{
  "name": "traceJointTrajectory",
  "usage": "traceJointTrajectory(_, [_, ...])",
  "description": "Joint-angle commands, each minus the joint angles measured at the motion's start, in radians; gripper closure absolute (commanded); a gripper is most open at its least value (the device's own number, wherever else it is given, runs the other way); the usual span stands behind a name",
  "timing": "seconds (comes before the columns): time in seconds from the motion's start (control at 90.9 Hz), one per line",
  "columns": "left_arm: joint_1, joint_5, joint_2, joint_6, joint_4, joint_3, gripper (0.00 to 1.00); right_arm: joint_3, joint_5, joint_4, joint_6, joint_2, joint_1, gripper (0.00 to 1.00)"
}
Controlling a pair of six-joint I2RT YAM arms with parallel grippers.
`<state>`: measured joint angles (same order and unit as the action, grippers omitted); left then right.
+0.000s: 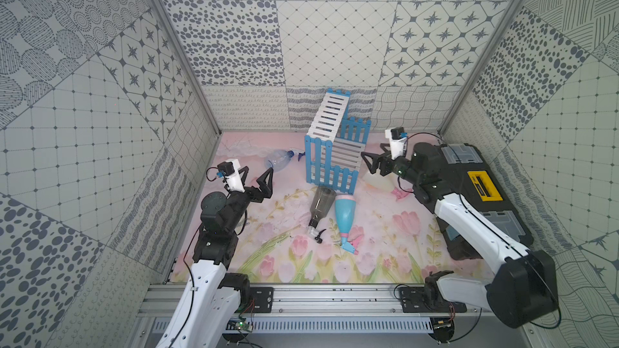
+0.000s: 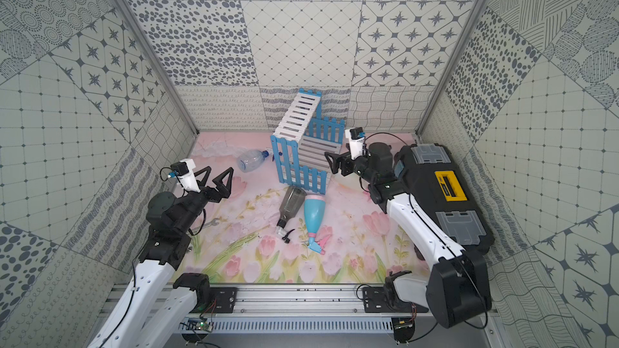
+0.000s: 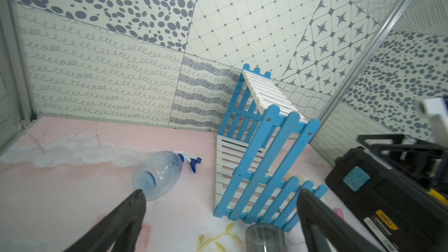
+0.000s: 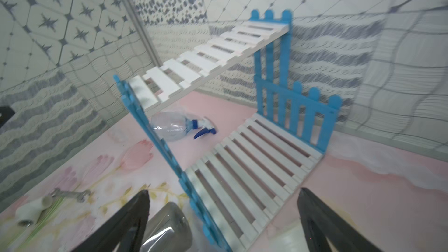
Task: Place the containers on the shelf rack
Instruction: Adjust the shelf at the center of the board.
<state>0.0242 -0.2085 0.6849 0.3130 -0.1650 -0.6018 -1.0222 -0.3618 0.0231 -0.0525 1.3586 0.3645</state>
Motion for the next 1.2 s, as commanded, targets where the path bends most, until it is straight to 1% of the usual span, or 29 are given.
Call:
traceJointTrajectory(0.0, [0.006,-0.301,0.048,0.078,0.351,-0.139,0.01,-0.098,-0.063,-0.172,0.18,0.145,0.061,0.03])
traceJointTrajectory(0.11, [0.006,-0.403,0.083,0.056,0.334,-0.158,0.01,-0.165,-0.049,-0.2,0.259,0.249,0.098,0.03])
traceJointTrajectory(0.176, [0.008,-0.435,0.105,0.023,0.345,-0.167,0.01,-0.181,-0.011,-0.201,0.278,0.293,0.107,0.03])
traceJointTrajectory(0.198, [0.008,-0.439,0.112,0.013,0.352,-0.171,0.01,-0.188,0.002,-0.2,0.284,0.31,0.108,0.05])
traceJointTrajectory(0.242, [0.007,-0.443,0.122,-0.007,0.359,-0.176,0.01,-0.199,0.022,-0.201,0.292,0.333,0.11,0.1])
traceJointTrajectory(0.275, [0.009,-0.443,0.129,-0.024,0.356,-0.174,0.01,-0.204,0.027,-0.2,0.297,0.347,0.112,0.16])
traceJointTrajectory(0.352, [0.01,-0.434,0.136,-0.049,0.325,-0.158,0.01,-0.202,0.035,-0.187,0.298,0.359,0.119,0.4])
traceJointTrajectory(0.396, [0.009,-0.424,0.138,-0.058,0.303,-0.139,0.01,-0.189,0.039,-0.165,0.293,0.357,0.125,0.51])
traceJointTrajectory(0.495, [0.01,-0.393,0.139,-0.053,0.283,-0.113,0.01,-0.152,0.063,-0.11,0.272,0.351,0.139,0.77])
traceJointTrajectory(0.539, [0.01,-0.392,0.142,-0.058,0.283,-0.112,0.01,-0.134,0.08,-0.083,0.256,0.348,0.15,0.83])
traceJointTrajectory(0.671, [0.004,-0.378,0.147,-0.072,0.286,-0.109,0.01,-0.065,0.163,0.063,0.185,0.336,0.2,0.86])
traceJointTrajectory(0.792, [0.006,-0.367,0.153,-0.069,0.279,-0.095,0.01,-0.073,0.274,0.136,0.11,0.363,0.267,0.84])
traceJointTrajectory(0.88, [0.004,-0.362,0.161,-0.066,0.27,-0.089,0.01,-0.107,0.387,0.157,0.065,0.401,0.321,0.84])
traceJointTrajectory(0.935, [0.004,-0.36,0.165,-0.065,0.269,-0.088,0.01,-0.134,0.489,0.161,0.038,0.427,0.364,0.89])
traceJointTrajectory(0.979, [0.005,-0.357,0.168,-0.065,0.269,-0.087,0.01,-0.155,0.566,0.169,0.005,0.444,0.395,0.9])
traceJointTrajectory(1.034, [0.004,-0.35,0.167,-0.065,0.269,-0.086,0.01,-0.189,0.66,0.165,-0.049,0.468,0.424,0.9])
traceJointTrajectory(1.089, [0.005,-0.341,0.168,-0.069,0.269,-0.083,0.01,-0.223,0.724,0.147,-0.12,0.486,0.444,0.9])
traceJointTrajectory(1.133, [0.005,-0.337,0.17,-0.069,0.271,-0.082,0.01,-0.249,0.77,0.133,-0.163,0.502,0.463,0.94])
traceJointTrajectory(1.188, [0.005,-0.336,0.174,-0.068,0.272,-0.082,0.01,-0.28,0.833,0.122,-0.214,0.523,0.486,0.96])
